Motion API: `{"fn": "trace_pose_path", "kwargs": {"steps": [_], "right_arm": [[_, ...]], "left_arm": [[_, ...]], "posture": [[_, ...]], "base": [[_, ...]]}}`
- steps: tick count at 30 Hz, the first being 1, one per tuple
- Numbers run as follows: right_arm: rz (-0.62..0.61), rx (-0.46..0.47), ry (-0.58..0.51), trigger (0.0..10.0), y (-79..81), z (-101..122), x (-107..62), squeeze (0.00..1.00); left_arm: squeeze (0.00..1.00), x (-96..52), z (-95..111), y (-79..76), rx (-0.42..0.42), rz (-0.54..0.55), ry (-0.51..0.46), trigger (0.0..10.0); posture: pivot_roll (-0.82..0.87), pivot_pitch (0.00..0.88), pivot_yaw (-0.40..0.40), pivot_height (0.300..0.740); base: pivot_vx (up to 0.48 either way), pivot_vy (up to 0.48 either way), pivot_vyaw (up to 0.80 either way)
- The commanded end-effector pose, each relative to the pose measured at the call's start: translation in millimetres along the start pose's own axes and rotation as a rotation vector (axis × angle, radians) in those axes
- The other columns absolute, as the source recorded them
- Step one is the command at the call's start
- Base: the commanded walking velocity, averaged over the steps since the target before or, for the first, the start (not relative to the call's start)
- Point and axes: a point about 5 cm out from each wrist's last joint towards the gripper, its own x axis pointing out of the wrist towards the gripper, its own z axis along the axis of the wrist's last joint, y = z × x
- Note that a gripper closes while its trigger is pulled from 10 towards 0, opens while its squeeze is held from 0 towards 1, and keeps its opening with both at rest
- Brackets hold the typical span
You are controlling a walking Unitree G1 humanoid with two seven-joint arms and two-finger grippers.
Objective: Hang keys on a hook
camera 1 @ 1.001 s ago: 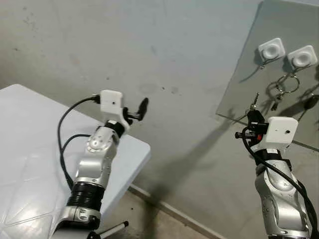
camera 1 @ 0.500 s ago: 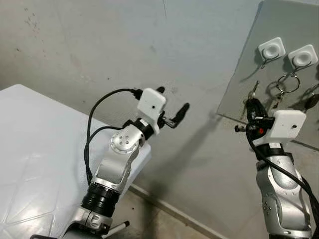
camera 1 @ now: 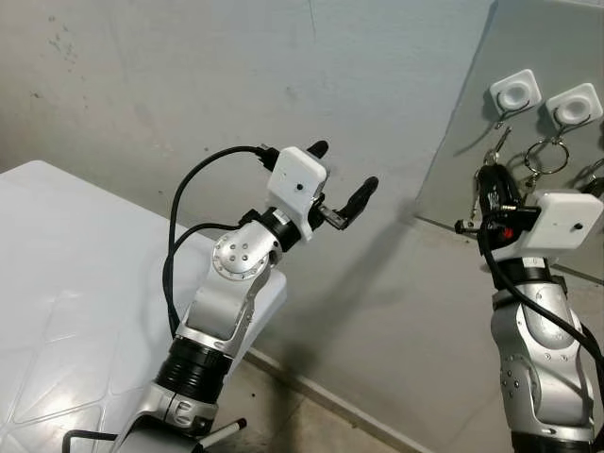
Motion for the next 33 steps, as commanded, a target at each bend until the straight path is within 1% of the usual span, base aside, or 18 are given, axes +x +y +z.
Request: {"fn": "trace_pose_path", "kwargs": {"steps": [1,10,16,27,30,33], "right_arm": [[-0.011,0.002,-0.061,10.0,-2.4,13,6.7,0.0],[-0.007,-0.004,-0.112,10.0,-2.3,23,20.8,0.0],[0.001,0.0,-0.129,10.0,-1.2,26,28.3,0.0],[0.014,0.024,-0.117,10.0,-0.9,24,36.9,0.0],[0.005,0.038,-0.11,10.0,-2.5,23,39.4,0.0],[-0.028,0.06,-0.099,10.0,-7.6,22,40.5,0.0]], "left_arm": [[0.0,6.5,13,-5.4,0.005,-0.039,-0.036,10.0],[0.0,10.2,24,-14.7,0.006,-0.081,-0.069,10.0],[0.0,11.1,25,-19.3,0.008,-0.095,-0.07,10.0],[0.0,9.5,26,-22.7,-0.004,-0.096,-0.064,10.0],[0.0,9.4,26,-22.3,-0.003,-0.092,-0.063,10.0],[0.0,8.1,26,-21.3,-0.004,-0.086,-0.058,10.0]], "posture": [[-0.02,0.0,-0.036,0.74],[-0.02,0.0,-0.038,0.74],[-0.01,0.0,-0.038,0.74],[-0.01,0.004,-0.043,0.74],[-0.01,0.007,-0.045,0.74],[-0.01,0.013,-0.047,0.74]], "base": [[0.0,0.0,0.0],[0.0,0.0,0.0],[0.0,0.0,0.0],[0.0,0.0,0.0],[0.0,0.0,0.0],[0.0,0.0,0.0]]}}
